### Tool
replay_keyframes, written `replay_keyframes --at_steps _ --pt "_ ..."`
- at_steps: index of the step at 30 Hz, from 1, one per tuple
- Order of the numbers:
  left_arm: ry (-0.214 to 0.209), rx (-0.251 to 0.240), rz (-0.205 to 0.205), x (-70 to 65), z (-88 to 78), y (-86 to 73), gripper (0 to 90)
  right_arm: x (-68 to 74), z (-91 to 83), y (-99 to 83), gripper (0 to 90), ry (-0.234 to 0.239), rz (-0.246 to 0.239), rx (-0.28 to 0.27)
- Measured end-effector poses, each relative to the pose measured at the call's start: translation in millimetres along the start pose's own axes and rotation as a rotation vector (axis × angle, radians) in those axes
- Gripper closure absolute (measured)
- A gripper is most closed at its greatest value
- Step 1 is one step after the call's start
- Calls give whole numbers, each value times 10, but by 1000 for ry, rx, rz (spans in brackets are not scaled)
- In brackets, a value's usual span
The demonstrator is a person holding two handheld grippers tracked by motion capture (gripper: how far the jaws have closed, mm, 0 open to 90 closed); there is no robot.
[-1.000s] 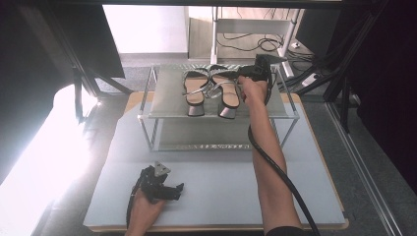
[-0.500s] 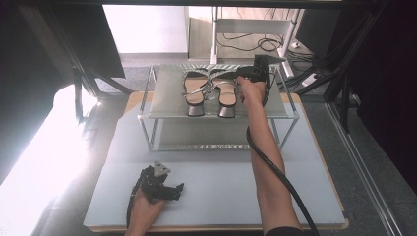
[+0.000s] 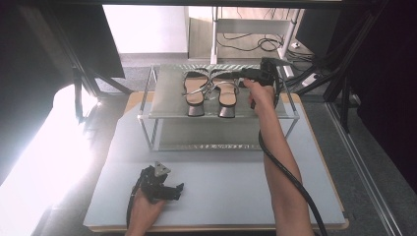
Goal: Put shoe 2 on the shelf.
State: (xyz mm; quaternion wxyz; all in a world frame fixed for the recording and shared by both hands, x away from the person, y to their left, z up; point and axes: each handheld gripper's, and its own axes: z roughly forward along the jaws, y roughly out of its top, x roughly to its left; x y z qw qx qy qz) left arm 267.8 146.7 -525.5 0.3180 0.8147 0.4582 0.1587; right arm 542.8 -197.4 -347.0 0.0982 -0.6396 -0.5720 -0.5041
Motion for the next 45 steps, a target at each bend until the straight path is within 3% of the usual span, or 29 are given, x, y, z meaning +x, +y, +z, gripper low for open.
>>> replay_keyframes --at_steps 9,27,35,45 --pt "0 0 -1 -1 0 0 0 8 -105 -95 311 54 -71 11" --pt "2 -2 -1 -2 2 -1 0 -2 -364 -293 293 137 -118 13" --pt "3 -1 -1 -2 1 0 0 -26 -522 -350 293 153 -127 -1" --pt "3 -1 -1 -2 1 -1 0 -37 -662 -445 246 154 -168 26"
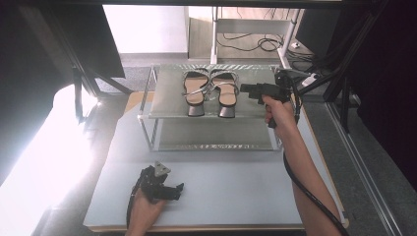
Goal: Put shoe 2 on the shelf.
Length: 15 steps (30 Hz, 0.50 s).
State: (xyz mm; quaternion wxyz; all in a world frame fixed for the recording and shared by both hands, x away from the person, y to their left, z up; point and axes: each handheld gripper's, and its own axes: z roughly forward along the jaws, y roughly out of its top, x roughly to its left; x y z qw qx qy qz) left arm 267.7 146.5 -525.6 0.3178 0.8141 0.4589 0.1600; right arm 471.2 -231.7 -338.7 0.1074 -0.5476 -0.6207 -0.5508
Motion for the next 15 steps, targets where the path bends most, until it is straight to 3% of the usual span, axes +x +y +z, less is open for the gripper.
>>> replay_keyframes --at_steps 15 --pt "0 0 0 0 -1 0 0 52 -191 -179 201 -8 -65 38"
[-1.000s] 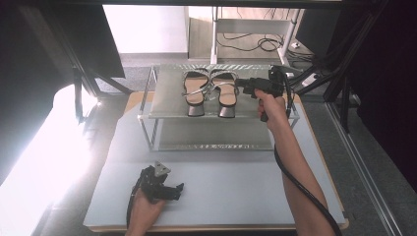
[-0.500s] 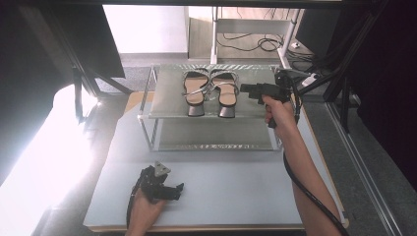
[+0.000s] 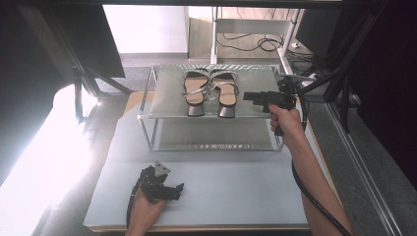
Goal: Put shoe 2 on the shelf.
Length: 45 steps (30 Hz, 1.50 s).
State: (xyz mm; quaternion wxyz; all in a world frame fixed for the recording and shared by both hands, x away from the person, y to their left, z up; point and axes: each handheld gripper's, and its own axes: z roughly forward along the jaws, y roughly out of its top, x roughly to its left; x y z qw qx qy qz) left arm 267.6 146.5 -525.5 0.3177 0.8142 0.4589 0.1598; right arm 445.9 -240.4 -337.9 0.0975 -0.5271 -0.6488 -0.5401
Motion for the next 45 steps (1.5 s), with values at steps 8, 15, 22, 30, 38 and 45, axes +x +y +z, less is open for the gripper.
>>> replay_keyframes --at_steps 8,15,22,30,38,45 --pt "0 0 1 0 -1 0 0 9 -105 -155 200 14 -25 12" --pt "0 -3 -2 -2 1 0 0 46 -210 -326 198 39 -50 9" --pt "-1 -1 -2 -1 -1 1 0 180 -303 -515 143 48 -97 47" --pt "-1 -1 -1 -1 -1 0 0 237 -360 -723 136 54 -127 73" --pt "1 -3 -2 -2 1 -1 0 127 -359 -924 131 48 -132 98" --pt "1 -4 -2 -3 2 -1 0 -51 -348 -1075 118 28 -118 110"
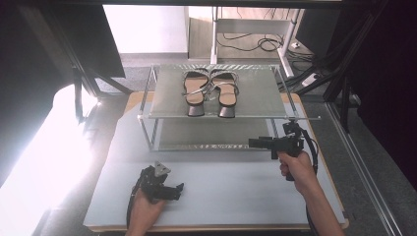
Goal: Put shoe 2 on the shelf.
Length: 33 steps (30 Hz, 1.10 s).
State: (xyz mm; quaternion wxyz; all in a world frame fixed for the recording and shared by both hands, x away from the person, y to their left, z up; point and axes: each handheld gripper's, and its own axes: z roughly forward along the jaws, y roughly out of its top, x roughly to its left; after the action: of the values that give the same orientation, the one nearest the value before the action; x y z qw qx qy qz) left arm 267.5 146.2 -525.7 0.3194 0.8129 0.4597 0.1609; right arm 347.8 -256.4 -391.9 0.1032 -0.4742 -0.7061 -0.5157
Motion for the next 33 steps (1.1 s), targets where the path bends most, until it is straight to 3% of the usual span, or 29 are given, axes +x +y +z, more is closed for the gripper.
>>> replay_keyframes --at_steps 8,15,25,29,33 --pt "0 -2 -2 -1 1 -1 0 -175 39 -238 99 -32 0 15" --pt "-1 2 2 1 -1 -1 0 -304 89 -460 100 -88 -31 8" --pt "0 3 3 2 -2 -1 0 -405 207 -825 107 -197 -186 8" --pt "0 2 2 1 -1 -2 0 -432 253 -964 90 -215 -220 10" --pt "0 2 3 2 -2 -2 0 -443 301 -1100 72 -268 -280 16"
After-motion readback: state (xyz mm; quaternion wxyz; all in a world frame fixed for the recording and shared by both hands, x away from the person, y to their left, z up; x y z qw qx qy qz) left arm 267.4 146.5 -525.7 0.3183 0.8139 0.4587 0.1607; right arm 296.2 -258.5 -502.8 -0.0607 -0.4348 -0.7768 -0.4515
